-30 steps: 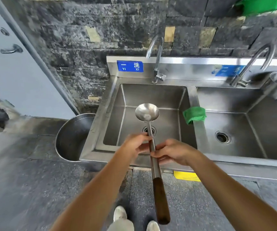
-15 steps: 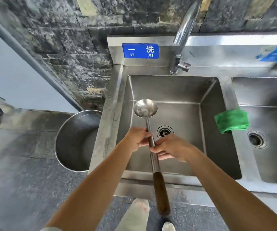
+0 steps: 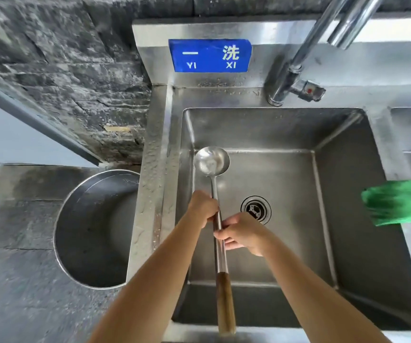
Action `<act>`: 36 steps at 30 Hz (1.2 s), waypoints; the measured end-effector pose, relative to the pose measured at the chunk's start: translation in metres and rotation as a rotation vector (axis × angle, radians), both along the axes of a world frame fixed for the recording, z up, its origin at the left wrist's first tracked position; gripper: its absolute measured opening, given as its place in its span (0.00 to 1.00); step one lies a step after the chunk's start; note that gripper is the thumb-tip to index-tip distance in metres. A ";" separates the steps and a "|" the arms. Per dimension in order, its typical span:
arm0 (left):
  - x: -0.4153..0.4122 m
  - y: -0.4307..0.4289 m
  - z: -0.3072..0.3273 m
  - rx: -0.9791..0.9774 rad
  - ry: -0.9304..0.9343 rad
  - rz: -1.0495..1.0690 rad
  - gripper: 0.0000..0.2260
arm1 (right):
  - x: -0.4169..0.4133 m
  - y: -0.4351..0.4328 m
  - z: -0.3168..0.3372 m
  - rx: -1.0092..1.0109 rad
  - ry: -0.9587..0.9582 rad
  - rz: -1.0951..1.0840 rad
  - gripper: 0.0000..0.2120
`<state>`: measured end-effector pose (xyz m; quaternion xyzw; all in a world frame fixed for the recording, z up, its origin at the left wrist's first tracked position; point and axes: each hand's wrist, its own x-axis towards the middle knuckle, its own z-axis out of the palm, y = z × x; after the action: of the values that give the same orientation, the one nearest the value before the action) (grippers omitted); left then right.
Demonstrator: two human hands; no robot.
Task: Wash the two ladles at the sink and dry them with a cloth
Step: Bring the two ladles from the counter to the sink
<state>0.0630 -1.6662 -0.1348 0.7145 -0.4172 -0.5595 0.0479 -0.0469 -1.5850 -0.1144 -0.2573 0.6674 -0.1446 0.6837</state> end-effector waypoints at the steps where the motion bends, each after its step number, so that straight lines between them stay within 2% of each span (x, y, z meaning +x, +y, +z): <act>1: -0.001 -0.005 -0.007 -0.013 -0.021 0.000 0.04 | 0.001 -0.006 -0.006 0.010 0.003 -0.003 0.11; 8: -0.003 -0.023 -0.043 -0.022 -0.090 0.016 0.10 | 0.008 -0.027 -0.046 0.046 0.018 -0.005 0.11; 13: 0.000 -0.026 -0.056 -0.093 -0.187 -0.062 0.06 | 0.018 -0.034 -0.061 0.062 0.024 0.001 0.12; 18: 0.004 -0.028 -0.068 -0.083 -0.185 -0.070 0.05 | 0.029 -0.040 -0.071 0.080 0.042 0.007 0.11; 27: 0.003 -0.021 -0.080 -0.106 -0.184 -0.112 0.09 | 0.038 -0.032 -0.096 0.050 0.227 0.156 0.05; 33: 0.000 -0.023 -0.076 -0.097 -0.201 -0.119 0.07 | 0.040 -0.033 -0.099 0.055 0.202 0.146 0.10; 36: -0.003 -0.020 -0.074 -0.050 -0.241 -0.177 0.08 | 0.039 -0.033 -0.097 0.013 0.230 0.157 0.02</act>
<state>0.0605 -1.6861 -0.2085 0.7355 -0.4953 -0.4610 -0.0342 -0.0081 -1.6177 -0.2113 -0.3193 0.7201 -0.0558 0.6134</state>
